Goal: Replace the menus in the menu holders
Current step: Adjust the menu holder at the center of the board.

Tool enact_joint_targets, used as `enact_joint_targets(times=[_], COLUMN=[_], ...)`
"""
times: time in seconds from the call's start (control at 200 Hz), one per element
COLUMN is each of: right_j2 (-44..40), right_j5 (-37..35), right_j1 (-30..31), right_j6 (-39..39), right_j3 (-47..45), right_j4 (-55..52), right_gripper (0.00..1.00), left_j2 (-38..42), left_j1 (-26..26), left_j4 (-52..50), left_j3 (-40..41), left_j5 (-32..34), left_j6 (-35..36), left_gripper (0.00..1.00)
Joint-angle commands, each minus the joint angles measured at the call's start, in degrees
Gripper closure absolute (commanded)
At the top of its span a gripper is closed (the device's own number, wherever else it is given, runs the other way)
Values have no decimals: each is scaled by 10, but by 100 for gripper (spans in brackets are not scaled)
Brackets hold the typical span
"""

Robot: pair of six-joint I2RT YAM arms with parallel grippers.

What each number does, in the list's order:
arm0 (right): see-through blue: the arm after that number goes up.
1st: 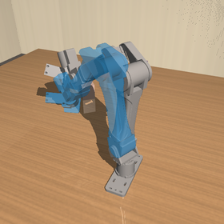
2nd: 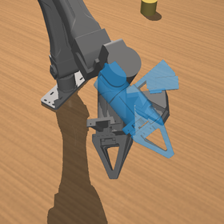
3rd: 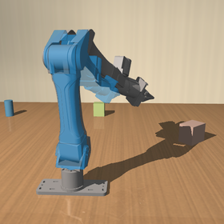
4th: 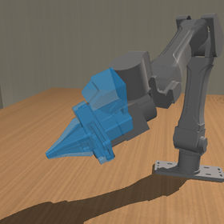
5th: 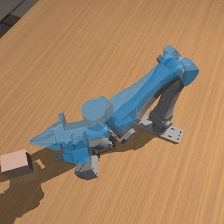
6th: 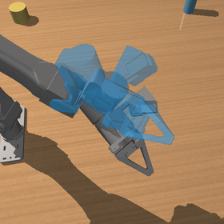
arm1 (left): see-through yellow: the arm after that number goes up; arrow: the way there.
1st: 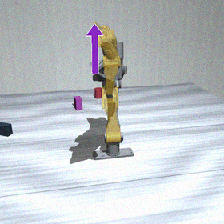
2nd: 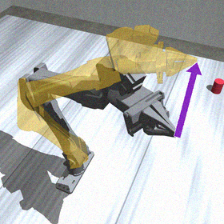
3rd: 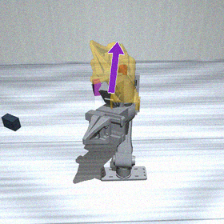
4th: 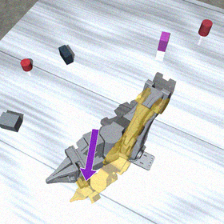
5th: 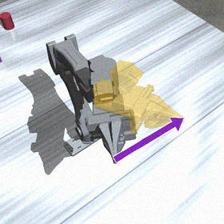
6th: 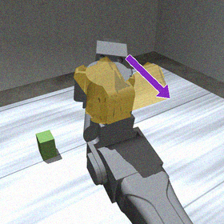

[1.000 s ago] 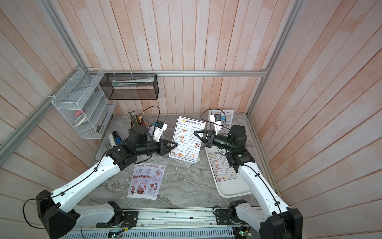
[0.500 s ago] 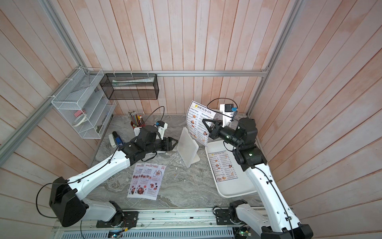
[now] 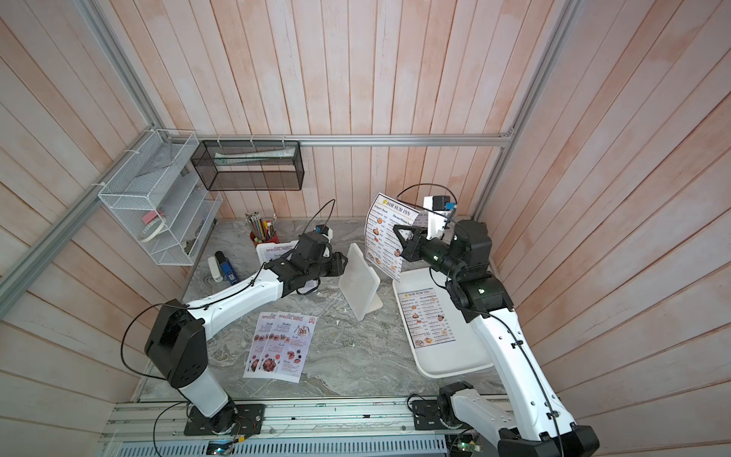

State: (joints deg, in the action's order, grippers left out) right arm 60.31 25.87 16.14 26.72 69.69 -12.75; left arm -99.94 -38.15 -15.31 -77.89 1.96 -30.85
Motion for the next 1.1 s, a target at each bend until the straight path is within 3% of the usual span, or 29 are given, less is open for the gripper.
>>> enact_joint_targets(times=[0.0, 0.405, 0.79, 1.095], right_j2=[-5, 10, 14, 19], right_j5=[-18, -11, -16, 0], right_j1=[1, 2, 3, 3], right_j6=[-8, 15, 15, 15], right_j3=[5, 13, 8, 3], right_j4=[-17, -10, -17, -15], right_gripper=[100, 100, 100, 100], left_j2=[-22, -58, 70, 114], left_j1=[-1, 0, -9, -16], left_j4=[25, 15, -39, -64], left_j3=[-24, -60, 13, 42], left_j5=[13, 6, 44, 70], left_j6=[6, 38, 33, 32], left_gripper=[49, 48, 45, 45])
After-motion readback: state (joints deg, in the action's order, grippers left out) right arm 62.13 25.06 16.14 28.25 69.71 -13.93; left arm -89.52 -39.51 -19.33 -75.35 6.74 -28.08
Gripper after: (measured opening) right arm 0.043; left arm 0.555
